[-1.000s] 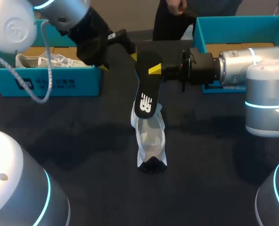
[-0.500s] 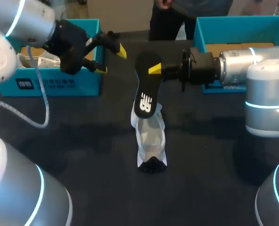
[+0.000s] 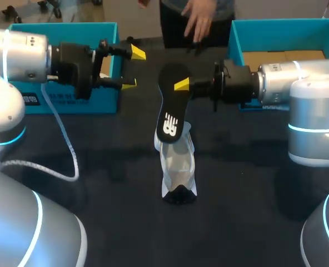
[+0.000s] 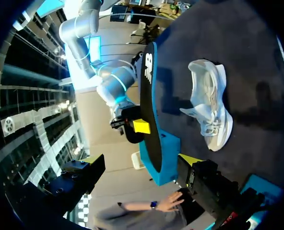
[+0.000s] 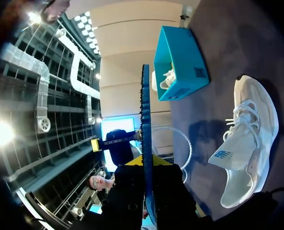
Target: Take the shoe out of the shoebox, open the shoe tongue, remove and reinsert the insole, then place the shoe into the shoebox
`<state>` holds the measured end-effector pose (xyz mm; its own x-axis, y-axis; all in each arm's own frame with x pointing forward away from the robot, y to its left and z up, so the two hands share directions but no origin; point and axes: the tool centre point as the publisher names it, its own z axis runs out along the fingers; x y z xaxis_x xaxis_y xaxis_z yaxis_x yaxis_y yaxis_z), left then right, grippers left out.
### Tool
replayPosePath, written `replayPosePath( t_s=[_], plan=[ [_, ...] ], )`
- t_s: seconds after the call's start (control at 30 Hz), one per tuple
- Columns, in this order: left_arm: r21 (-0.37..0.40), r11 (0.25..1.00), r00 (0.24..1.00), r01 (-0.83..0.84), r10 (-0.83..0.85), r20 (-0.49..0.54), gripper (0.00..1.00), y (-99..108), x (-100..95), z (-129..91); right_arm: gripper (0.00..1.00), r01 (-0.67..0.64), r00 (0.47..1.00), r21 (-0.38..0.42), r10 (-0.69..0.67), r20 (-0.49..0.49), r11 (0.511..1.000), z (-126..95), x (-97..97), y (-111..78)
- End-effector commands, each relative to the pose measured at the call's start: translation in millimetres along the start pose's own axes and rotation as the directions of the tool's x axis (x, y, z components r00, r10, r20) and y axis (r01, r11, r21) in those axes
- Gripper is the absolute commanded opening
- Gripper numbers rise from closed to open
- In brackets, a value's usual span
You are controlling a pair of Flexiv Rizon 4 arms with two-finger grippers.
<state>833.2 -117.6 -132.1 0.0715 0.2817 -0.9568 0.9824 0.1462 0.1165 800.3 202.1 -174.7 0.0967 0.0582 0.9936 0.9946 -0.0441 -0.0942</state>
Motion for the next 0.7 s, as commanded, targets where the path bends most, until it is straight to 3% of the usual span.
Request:
replayPosePath(
  t_s=[0.03,0.4,0.5,0.7],
  plan=[
    [-0.01,1.0,0.999,-0.001,0.001,0.043,1.0,-3,2.2,4,0.0,0.0,1.0,-0.002,0.0,0.004,1.0,1,1.5,-0.1],
    [-0.01,1.0,0.999,-0.001,0.001,0.043,1.0,-3,2.2,4,0.0,-0.006,1.0,-0.013,0.006,-0.005,1.0,1,3.9,-1.1],
    [0.016,0.998,0.991,0.063,-0.064,0.114,1.0,-4,10.9,9,0.0,0.002,1.0,-0.019,-0.002,-0.007,1.0,2,6.9,-2.1],
    [0.038,0.992,0.983,0.117,-0.122,0.138,1.0,-3,27.1,23,0.0,0.012,1.0,-0.021,-0.013,-0.017,1.0,7,8.4,-3.1]
  ],
)
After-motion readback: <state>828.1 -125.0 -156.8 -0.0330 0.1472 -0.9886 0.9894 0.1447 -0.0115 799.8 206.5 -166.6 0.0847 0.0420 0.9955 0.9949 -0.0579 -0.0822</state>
